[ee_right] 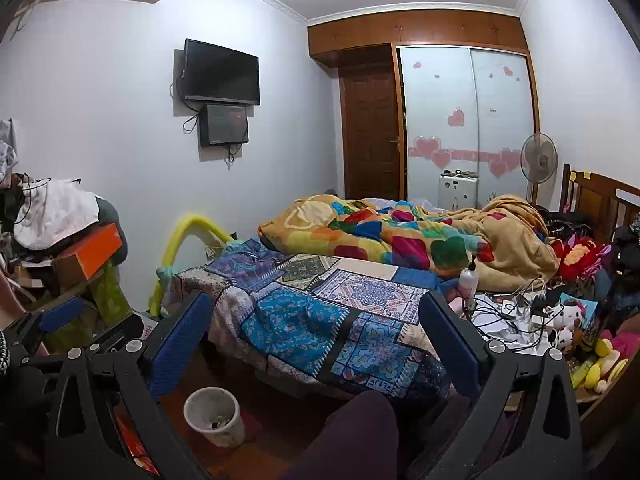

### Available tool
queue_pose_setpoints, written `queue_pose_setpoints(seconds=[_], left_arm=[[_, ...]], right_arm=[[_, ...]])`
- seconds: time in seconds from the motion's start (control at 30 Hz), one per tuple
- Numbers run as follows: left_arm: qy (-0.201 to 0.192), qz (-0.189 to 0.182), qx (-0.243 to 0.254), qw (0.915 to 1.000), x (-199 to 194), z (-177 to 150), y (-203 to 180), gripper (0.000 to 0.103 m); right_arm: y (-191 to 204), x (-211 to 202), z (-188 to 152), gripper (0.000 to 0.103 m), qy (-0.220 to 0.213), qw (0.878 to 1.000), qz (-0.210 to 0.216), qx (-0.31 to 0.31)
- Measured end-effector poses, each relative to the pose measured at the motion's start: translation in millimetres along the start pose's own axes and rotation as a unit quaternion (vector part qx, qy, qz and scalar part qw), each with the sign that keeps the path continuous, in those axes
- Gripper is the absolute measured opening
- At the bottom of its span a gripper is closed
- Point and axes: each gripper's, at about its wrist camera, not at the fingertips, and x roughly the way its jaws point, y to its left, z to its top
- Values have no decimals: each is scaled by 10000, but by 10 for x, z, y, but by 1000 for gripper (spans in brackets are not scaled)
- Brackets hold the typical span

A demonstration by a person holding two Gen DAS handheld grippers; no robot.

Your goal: Collect trash

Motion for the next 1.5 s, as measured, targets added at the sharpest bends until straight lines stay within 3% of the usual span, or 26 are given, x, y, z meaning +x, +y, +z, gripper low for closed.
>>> queue_pose_setpoints(seconds=[1.5], left_arm=[[-138,113,-124,9998,-51,108,-30,101]], right_arm=[[-86,41,50,103,10,9999,135,-96]])
